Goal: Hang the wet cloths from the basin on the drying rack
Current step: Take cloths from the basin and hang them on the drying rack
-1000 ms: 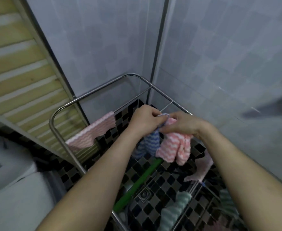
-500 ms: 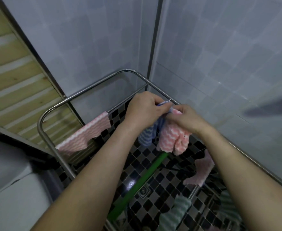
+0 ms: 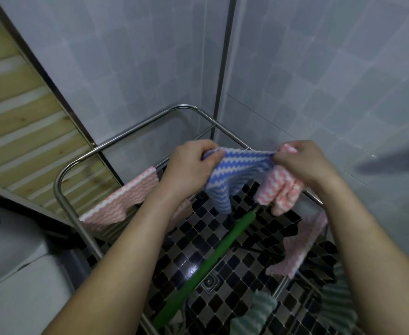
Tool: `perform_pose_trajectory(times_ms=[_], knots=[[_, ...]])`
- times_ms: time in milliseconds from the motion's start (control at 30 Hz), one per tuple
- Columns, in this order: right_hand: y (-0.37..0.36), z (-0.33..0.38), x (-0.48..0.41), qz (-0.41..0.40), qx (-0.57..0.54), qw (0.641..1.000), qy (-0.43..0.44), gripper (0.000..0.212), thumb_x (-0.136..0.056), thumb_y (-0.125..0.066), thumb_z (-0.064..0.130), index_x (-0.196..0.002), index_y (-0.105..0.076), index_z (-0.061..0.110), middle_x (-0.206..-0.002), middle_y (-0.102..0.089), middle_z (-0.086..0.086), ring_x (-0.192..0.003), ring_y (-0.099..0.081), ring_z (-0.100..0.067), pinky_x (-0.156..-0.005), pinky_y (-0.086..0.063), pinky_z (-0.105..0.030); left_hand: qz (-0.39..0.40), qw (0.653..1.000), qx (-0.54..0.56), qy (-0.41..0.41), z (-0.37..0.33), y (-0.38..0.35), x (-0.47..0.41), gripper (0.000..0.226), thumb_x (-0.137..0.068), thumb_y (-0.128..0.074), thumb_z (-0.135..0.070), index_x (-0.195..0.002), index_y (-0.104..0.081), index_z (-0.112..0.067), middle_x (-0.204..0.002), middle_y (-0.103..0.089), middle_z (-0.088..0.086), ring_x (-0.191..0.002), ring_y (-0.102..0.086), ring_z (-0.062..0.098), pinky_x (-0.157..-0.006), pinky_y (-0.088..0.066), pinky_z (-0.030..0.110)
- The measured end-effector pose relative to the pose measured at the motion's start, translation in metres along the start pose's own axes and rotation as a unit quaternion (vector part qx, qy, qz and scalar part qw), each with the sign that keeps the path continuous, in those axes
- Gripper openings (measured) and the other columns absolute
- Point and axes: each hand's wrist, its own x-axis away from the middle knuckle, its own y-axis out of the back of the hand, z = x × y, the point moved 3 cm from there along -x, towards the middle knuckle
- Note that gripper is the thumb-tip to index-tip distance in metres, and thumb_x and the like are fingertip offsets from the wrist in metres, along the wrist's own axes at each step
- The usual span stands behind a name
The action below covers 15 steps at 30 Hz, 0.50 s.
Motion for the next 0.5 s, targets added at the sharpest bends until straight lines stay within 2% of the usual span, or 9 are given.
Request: perform_pose_trajectory(times_ms=[67,133,200,267,300,333,433,500], knots=[[0.010,0.015,-0.012,-0.043,0.055,0.997,0.024,0.016,-0.079,-0.065,0.019,-0.072,-0.063,0.005,-0.061,-0.051,-0.007,-0.058,-0.047,-0.018,-0.053,-0.039,-0.027,0.039,0.998,0.018,0.034,0.010,-0.005,0.005,0.016,-0.096,-0.055,-0.028,-0.090,-0.067,-0.020,-0.079,-0.069,0.002,-0.065,-0.068,0.018,-0.065,-0.059,0.043],[0.006,0.032,-0.023,-0.069,0.112,0.990,0.056,0.020,-0.079,-0.063,0.021,-0.066,-0.057,0.006,-0.064,-0.051,-0.011,-0.063,-0.048,-0.024,-0.058,-0.035,-0.029,0.044,0.993,0.074,0.084,0.019,-0.008,0.005,0.015,-0.098,-0.052,-0.021,-0.089,-0.063,-0.018,-0.080,-0.065,0.004,-0.054,-0.065,0.012,-0.058,-0.060,0.036],[-0.013,0.048,-0.032,-0.086,0.150,0.981,0.093,0.021,-0.082,-0.060,0.022,-0.065,-0.054,0.009,-0.068,-0.052,-0.012,-0.070,-0.052,-0.029,-0.062,-0.033,-0.029,0.011,0.985,0.107,0.132,0.032,-0.003,-0.001,0.015,-0.099,-0.051,-0.016,-0.088,-0.061,-0.017,-0.079,-0.062,0.007,-0.052,-0.064,0.013,-0.057,-0.061,0.034],[-0.034,0.055,-0.037,-0.099,0.152,0.976,0.119,0.014,-0.085,-0.057,0.022,-0.081,-0.064,0.011,-0.084,-0.064,-0.016,-0.085,-0.061,-0.034,-0.068,-0.042,-0.032,-0.028,0.981,0.088,0.169,0.049,0.003,-0.010,0.015,-0.098,-0.049,-0.016,-0.087,-0.060,-0.017,-0.077,-0.063,0.008,-0.052,-0.066,0.017,-0.057,-0.060,0.034],[-0.043,0.055,-0.039,-0.096,0.147,0.978,0.116,0.015,-0.086,-0.057,0.022,-0.090,-0.068,0.012,-0.093,-0.068,-0.016,-0.091,-0.063,-0.034,-0.074,-0.046,-0.034,-0.041,0.981,0.056,0.182,0.057,0.005,-0.013,0.016,-0.097,-0.048,-0.016,-0.089,-0.061,-0.016,-0.077,-0.065,0.009,-0.055,-0.068,0.021,-0.058,-0.060,0.034],[-0.049,0.051,-0.041,-0.087,0.148,0.979,0.107,0.016,-0.086,-0.057,0.022,-0.092,-0.068,0.013,-0.094,-0.068,-0.015,-0.092,-0.062,-0.034,-0.076,-0.048,-0.035,-0.038,0.981,-0.003,0.189,0.064,0.007,-0.016,0.017,-0.096,-0.047,-0.016,-0.092,-0.063,-0.014,-0.079,-0.067,0.010,-0.062,-0.070,0.026,-0.064,-0.059,0.034],[-0.045,0.036,-0.041,-0.014,0.189,0.980,0.058,0.020,-0.084,-0.059,0.025,-0.074,-0.060,0.008,-0.065,-0.054,-0.011,-0.072,-0.054,-0.031,-0.063,-0.040,-0.031,0.021,0.956,-0.238,0.172,0.072,0.007,-0.015,0.025,-0.093,-0.047,-0.016,-0.112,-0.062,-0.013,-0.110,-0.068,0.016,-0.102,-0.064,0.033,-0.080,-0.046,0.033],[-0.033,0.026,-0.037,0.058,0.208,0.976,0.009,0.023,-0.082,-0.066,0.031,-0.084,-0.068,0.008,-0.073,-0.062,-0.013,-0.074,-0.059,-0.029,-0.064,-0.041,-0.029,0.019,0.949,-0.282,0.139,0.067,0.005,-0.009,0.031,-0.091,-0.050,-0.017,-0.120,-0.059,-0.019,-0.119,-0.066,0.011,-0.108,-0.059,0.032,-0.082,-0.044,0.033]])
